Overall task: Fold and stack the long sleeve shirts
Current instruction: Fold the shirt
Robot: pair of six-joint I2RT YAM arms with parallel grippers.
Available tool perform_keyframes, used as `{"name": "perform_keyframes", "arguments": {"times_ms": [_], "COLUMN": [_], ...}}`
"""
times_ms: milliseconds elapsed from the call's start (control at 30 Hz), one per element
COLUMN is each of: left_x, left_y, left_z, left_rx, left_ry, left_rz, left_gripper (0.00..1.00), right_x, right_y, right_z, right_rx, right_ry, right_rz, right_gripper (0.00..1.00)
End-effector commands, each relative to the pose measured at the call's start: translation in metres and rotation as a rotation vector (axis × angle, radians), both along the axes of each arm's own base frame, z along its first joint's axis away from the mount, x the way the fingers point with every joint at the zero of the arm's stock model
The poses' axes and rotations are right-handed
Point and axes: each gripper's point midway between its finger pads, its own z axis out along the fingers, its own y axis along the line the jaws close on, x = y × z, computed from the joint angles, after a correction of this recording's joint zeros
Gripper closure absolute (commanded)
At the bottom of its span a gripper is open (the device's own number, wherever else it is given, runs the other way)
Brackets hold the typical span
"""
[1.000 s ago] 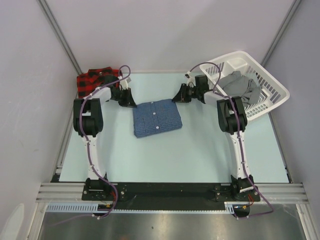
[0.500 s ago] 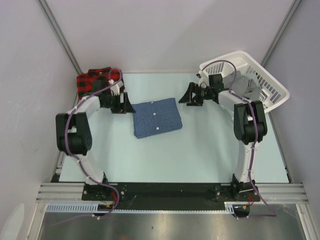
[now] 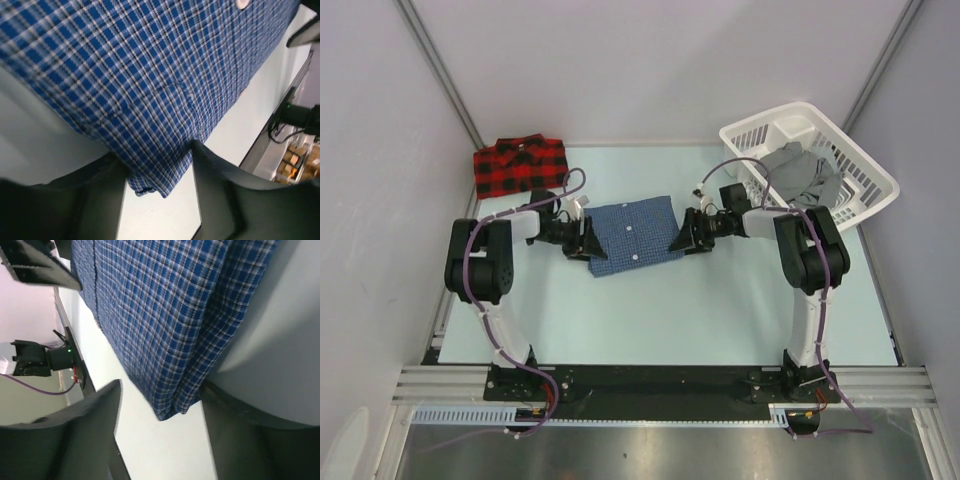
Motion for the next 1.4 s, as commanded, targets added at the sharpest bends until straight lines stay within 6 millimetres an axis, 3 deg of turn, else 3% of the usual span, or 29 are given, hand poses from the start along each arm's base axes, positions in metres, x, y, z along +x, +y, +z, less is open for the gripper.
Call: {"name": "perform_keyframes", "arguments": {"times_ms": [0,67,100,167,267,333,367,433,467,500,567,633,700,767,833,867,900,933,967,1000,1033,1067,1167,1233,1267,1300,1367], "left_x": [0.012,0.018,0.016,0.014,0.010,0.009,0.007,0.012,0.015,0.022,0.022,0.010,-0.013,-0.030,-0.037,-0.042,-0.042,-0.037,-0.037,-0.033,-0.021,-0.018,-0.007,-0.020,-0.024,-0.029,-0.046], "left_y": [-0.007,-0.007,-0.007,-0.005,0.000,0.004,0.007,0.018,0.021,0.033,0.038,0.032,0.016,-0.008,-0.028,-0.043,-0.050,-0.058,-0.066,-0.070,-0.072,-0.072,-0.063,-0.051,-0.044,-0.040,-0.032], "left_z": [-0.009,-0.008,-0.007,-0.007,-0.005,-0.003,-0.006,0.002,0.005,0.015,0.045,0.074,0.083,0.092,0.095,0.091,0.088,0.087,0.076,0.069,0.061,0.043,0.010,-0.023,-0.030,-0.027,-0.015], "left_rx": [-0.024,-0.022,-0.023,-0.012,0.006,0.010,0.026,0.050,0.050,0.035,0.005,-0.037,-0.101,-0.139,-0.194,-0.213,-0.224,-0.257,-0.278,-0.286,-0.283,-0.292,-0.256,-0.219,-0.199,-0.179,-0.149], "left_ry": [-0.012,-0.028,-0.015,-0.019,-0.027,-0.035,-0.027,-0.057,-0.073,-0.104,-0.205,-0.307,-0.290,-0.302,-0.291,-0.272,-0.256,-0.243,-0.202,-0.183,-0.165,-0.108,-0.045,0.070,0.094,0.085,0.032], "left_rz": [-0.019,-0.028,-0.034,-0.050,-0.052,-0.042,-0.026,0.014,0.033,0.073,0.060,-0.016,-0.069,-0.138,-0.163,-0.194,-0.189,-0.156,-0.153,-0.135,-0.081,-0.055,0.012,0.040,0.044,0.022,-0.061], "left_gripper": [0.48,0.61,0.67,0.74,0.82,0.83,0.81,0.65,0.56,0.44,0.37,0.29,0.25,0.21,0.17,0.01,0.01,0.01,0.00,0.01,0.00,0.01,0.01,0.00,0.01,0.01,0.01], "right_x": [-0.017,-0.015,-0.017,-0.025,-0.030,-0.019,-0.013,-0.003,-0.002,-0.006,-0.007,-0.013,-0.019,-0.023,-0.035,-0.035,-0.034,-0.037,-0.036,-0.037,-0.037,-0.033,-0.025,-0.024,-0.037,-0.035,-0.041], "right_y": [0.011,0.014,0.013,0.009,0.002,-0.005,-0.009,-0.011,-0.012,-0.016,-0.022,-0.029,-0.028,-0.009,0.020,0.032,0.043,0.053,0.067,0.072,0.074,0.074,0.059,0.047,0.034,0.024,0.014], "right_z": [-0.007,-0.001,-0.001,0.004,0.004,0.007,0.007,0.016,0.023,0.029,0.044,0.067,0.092,0.110,0.115,0.115,0.117,0.100,0.101,0.092,0.068,0.058,0.013,-0.008,-0.023,-0.029,-0.009], "right_rx": [0.003,0.018,0.015,0.012,-0.008,-0.025,-0.038,-0.044,-0.044,-0.050,-0.057,-0.051,-0.031,0.031,0.070,0.093,0.114,0.124,0.159,0.169,0.163,0.162,0.142,0.116,0.054,0.021,0.006], "right_ry": [-0.002,-0.026,-0.016,0.014,0.022,0.005,-0.003,-0.025,-0.036,-0.014,-0.051,-0.090,-0.136,-0.166,-0.160,-0.147,-0.138,-0.075,-0.057,-0.030,0.038,0.057,0.153,0.159,0.240,0.157,0.162], "right_rz": [0.017,0.009,0.010,0.016,0.008,-0.021,-0.041,-0.049,-0.046,-0.043,-0.034,-0.029,-0.016,0.017,0.089,0.103,0.125,0.151,0.155,0.161,0.165,0.156,0.097,0.096,0.099,0.143,0.163], "right_gripper": [0.50,0.66,0.80,0.97,1.00,0.97,0.89,0.75,0.59,0.53,0.40,0.33,0.23,0.12,0.03,0.00,0.00,0.00,0.00,0.00,0.00,0.00,0.00,0.00,0.00,0.00,0.00]}}
